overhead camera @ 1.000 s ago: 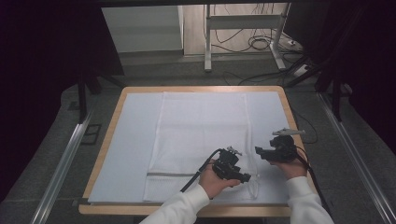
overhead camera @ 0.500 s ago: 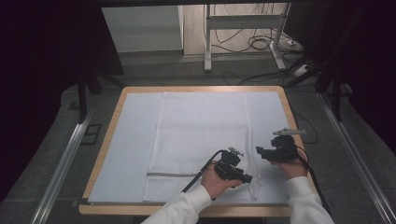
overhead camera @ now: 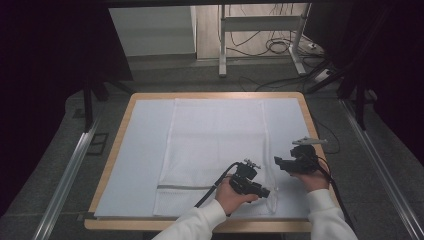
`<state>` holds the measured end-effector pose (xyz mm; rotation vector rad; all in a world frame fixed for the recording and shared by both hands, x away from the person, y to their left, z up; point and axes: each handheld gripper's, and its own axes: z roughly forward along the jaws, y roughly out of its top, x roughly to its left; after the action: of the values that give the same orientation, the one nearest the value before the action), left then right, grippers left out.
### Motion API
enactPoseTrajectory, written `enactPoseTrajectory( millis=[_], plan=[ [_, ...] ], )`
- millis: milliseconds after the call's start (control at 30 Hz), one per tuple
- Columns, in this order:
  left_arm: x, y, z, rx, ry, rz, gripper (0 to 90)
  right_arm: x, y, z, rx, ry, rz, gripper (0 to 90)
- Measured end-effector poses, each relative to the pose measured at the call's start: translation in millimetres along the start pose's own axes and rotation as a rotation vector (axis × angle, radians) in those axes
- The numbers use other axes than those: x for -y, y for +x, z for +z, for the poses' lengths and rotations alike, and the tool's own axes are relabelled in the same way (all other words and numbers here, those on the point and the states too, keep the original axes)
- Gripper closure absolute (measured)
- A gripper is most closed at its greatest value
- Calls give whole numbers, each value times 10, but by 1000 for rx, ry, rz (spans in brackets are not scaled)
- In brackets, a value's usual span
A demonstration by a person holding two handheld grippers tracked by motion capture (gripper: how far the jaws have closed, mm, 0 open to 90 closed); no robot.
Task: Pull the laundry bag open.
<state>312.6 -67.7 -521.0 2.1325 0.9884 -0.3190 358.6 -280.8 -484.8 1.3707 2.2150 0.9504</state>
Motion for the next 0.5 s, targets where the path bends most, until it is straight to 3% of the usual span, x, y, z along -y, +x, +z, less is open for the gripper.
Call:
enactPoseTrajectory(
  millis=[267, 500],
  plan=[
    [-23, 53, 15, 9, -2, -20, 668, 0, -1, 3, 1, 1, -2, 280],
    [-29, 57, 28, -5, -10, -6, 743, 3, 5, 8, 11, 6, -14, 278]
  ],
)
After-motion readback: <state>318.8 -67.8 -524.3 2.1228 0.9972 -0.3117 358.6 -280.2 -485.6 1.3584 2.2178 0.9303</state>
